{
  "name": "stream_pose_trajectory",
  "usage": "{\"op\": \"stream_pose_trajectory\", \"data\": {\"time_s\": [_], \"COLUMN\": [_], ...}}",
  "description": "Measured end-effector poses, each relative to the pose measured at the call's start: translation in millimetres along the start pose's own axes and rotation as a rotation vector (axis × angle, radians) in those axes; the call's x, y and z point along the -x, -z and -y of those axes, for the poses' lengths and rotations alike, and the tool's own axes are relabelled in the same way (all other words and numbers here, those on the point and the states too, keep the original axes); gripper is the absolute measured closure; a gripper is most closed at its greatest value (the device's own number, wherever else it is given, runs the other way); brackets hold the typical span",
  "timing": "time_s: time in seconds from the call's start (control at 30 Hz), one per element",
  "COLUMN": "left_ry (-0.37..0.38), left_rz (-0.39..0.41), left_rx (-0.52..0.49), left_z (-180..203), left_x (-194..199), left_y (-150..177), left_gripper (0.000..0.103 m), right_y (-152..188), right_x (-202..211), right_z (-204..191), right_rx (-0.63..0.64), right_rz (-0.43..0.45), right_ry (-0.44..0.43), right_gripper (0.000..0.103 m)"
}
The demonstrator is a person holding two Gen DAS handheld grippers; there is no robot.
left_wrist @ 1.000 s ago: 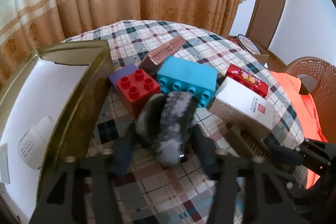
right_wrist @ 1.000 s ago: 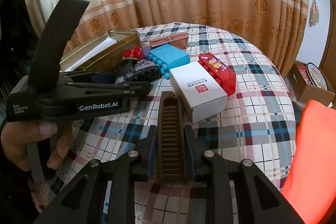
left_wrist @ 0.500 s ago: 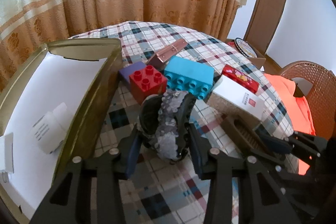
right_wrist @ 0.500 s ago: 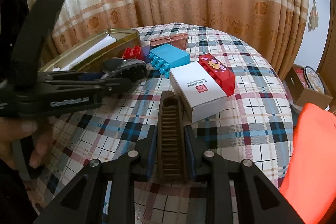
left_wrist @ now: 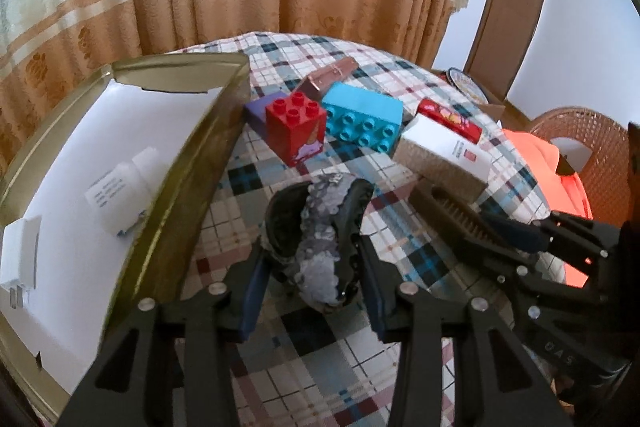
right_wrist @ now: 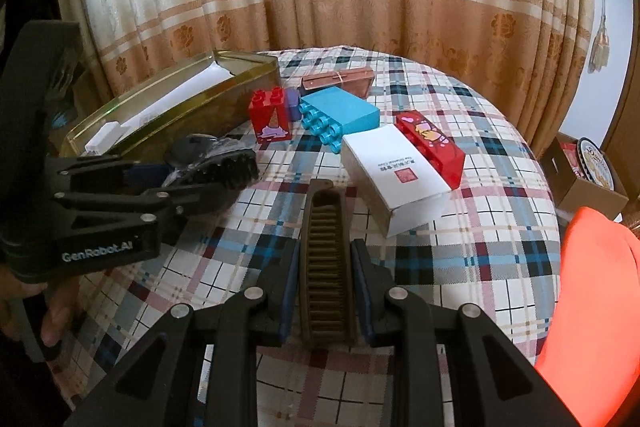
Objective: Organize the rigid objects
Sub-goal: 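Lift the hair clip and comb and carry them toward the tin tray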
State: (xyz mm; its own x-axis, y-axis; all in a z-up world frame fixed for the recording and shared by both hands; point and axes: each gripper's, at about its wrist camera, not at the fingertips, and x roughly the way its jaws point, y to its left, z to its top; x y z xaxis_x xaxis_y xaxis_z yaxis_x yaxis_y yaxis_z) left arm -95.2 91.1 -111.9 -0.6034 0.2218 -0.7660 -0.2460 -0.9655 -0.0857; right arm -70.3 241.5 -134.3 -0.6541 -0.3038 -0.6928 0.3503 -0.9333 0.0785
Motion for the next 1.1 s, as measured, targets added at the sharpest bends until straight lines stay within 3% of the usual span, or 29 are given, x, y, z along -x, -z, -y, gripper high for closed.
{"op": "stream_pose_trajectory", "data": {"time_s": [0.27, 1.1], "left_ry": [-0.007, -0.031], "left_rz": [0.022, 0.094], "left_rx": [0.009, -0.004], "left_z": [-3, 0], "left_x": [2, 18], "left_y": [0, 4], "left_gripper": [0.061, 0.061], "right_y": [-2, 0], "right_x": [5, 11], "right_z": [-4, -7], "right_rx": [0.018, 0.039], "right_rz": [0.056, 0.1], "right_ry": [0.01, 0.027], "right_gripper": [0.075, 0.076]}}
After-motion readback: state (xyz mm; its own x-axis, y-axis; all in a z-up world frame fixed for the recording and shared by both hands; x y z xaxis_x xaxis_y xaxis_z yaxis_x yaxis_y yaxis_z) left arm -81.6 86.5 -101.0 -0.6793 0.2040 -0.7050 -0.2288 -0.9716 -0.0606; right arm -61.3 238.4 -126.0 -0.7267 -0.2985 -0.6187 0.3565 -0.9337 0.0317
